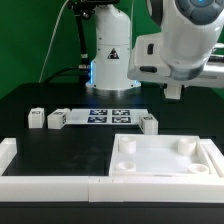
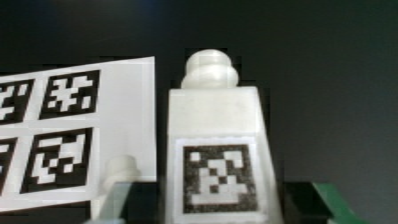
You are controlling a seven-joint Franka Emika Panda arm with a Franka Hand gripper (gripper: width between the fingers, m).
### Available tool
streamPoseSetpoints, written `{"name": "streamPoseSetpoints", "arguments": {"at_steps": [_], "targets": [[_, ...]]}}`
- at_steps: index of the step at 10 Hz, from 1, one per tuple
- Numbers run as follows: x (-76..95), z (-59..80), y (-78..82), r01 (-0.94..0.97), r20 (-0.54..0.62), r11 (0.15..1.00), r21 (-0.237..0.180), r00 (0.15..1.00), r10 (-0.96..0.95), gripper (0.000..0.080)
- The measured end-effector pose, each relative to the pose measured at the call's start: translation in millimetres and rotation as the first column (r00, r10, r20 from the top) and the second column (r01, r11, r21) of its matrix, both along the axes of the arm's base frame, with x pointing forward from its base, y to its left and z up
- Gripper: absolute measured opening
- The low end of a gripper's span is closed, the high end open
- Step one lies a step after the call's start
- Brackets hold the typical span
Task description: Assemble one leg
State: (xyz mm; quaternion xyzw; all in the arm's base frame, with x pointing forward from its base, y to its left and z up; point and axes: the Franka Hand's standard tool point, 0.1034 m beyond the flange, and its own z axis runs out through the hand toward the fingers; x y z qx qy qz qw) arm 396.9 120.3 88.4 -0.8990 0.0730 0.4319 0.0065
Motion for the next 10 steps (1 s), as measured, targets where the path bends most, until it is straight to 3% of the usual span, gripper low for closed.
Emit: {"name": "streamPoseSetpoints", "arguments": {"at_steps": [3,5,8,10], "targets": [[12.5,-1.1,6.2,0.004,0.275,1.000,-0.004,0.961,-0.002,0.0290],[21.8,7.3,1.8,-0.014,0.396,1.000,0.010,0.918,0.009,0.0290],[57.1,29.9,0.3,-0.067,0.636,0.998,-0.017,0.769,0.062,0.0291],[61.4,34.1,4.7,-0.086,0.761,0.996,-0.030,0.644,0.079,0.0291]]}}
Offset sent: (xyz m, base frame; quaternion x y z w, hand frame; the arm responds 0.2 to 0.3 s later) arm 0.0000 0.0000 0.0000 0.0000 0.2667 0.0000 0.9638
